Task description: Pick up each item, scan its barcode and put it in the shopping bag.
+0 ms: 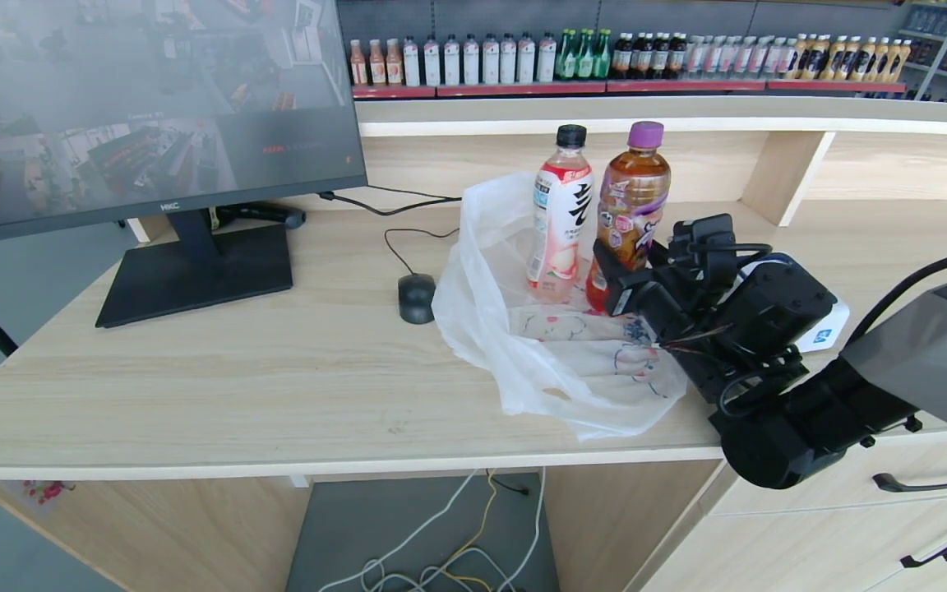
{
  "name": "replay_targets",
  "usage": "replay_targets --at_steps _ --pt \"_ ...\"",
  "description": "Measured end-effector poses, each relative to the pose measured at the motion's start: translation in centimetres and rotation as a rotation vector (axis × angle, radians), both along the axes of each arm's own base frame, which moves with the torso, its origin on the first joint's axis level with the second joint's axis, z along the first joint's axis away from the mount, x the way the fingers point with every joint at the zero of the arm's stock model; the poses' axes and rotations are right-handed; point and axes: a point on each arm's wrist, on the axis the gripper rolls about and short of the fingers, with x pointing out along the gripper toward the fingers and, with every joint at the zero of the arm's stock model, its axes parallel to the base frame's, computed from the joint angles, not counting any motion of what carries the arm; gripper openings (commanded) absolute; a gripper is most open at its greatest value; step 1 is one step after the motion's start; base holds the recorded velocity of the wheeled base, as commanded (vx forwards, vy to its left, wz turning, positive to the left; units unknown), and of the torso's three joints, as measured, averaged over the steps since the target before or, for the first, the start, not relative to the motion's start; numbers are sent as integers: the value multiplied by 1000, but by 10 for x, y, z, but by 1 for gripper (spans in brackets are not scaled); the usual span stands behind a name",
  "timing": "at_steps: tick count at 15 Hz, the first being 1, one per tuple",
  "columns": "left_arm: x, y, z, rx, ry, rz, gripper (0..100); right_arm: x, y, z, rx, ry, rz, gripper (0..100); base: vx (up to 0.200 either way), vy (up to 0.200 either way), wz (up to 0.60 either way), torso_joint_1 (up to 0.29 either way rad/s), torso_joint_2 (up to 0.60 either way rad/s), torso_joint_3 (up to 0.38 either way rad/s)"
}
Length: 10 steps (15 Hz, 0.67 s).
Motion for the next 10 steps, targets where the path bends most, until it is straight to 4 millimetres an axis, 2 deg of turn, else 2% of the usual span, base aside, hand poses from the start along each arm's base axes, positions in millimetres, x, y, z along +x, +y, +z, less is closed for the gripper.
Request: replay_targets --at_steps 1,10 --pt "0 0 0 0 0 0 100 0 0 -1 1 3 2 100 0 0 0 0 0 0" --pt "0 0 0 0 0 0 100 -4 -1 2 20 7 6 100 0 0 0 0 0 0"
